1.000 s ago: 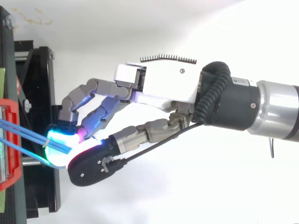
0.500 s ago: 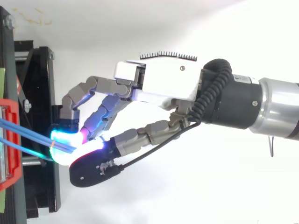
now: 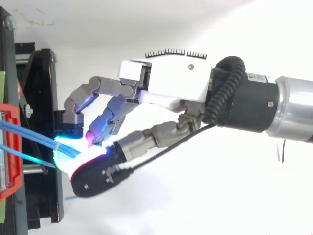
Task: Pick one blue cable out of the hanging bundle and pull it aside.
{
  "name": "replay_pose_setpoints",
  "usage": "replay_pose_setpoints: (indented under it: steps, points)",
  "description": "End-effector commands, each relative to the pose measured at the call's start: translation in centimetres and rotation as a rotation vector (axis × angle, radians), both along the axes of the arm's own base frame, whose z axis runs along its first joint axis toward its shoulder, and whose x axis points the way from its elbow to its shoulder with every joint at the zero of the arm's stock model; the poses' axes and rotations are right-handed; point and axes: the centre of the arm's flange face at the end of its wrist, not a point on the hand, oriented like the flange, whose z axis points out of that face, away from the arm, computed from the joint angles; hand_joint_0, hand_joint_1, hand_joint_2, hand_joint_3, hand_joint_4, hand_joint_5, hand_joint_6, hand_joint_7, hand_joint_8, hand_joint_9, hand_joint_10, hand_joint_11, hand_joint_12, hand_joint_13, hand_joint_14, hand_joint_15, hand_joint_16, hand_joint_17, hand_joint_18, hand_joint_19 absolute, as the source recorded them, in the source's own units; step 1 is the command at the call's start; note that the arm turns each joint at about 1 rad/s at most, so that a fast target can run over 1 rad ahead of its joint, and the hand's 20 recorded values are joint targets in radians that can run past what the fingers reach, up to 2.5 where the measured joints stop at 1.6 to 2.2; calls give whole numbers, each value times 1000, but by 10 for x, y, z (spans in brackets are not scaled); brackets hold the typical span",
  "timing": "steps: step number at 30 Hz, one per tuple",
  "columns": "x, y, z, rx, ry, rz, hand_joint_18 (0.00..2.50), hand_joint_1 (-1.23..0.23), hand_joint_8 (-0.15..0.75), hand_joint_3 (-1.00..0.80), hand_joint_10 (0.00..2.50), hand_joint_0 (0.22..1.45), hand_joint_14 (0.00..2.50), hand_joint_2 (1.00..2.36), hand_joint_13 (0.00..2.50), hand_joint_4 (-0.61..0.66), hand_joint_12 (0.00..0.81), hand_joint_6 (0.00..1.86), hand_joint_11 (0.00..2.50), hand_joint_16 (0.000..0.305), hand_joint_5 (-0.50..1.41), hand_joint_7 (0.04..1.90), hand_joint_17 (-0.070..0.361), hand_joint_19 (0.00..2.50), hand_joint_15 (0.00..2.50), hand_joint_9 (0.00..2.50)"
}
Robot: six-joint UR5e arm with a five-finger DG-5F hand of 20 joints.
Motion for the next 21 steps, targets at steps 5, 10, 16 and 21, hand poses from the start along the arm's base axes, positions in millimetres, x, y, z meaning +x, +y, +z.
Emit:
replay_pose_setpoints:
  steps: [5,10,16,21]
  points:
    - [-1,-1,1,-1,7,-1,749,-574,316,-439,17,565,18,1005,856,62,357,921,573,45,-129,918,101,667,503,1024]
    - [0,-1,0,-1,8,0,762,-750,311,-266,18,596,18,1017,861,76,357,944,597,45,-145,879,102,642,495,1000]
    - [0,-3,1,-1,5,-3,780,-883,289,-257,18,714,19,1020,851,-119,353,971,624,46,-168,950,103,608,482,976]
    - [1,-5,7,0,1,-5,760,-903,263,-500,18,810,18,1000,830,-151,339,979,623,44,-182,1008,98,594,483,943]
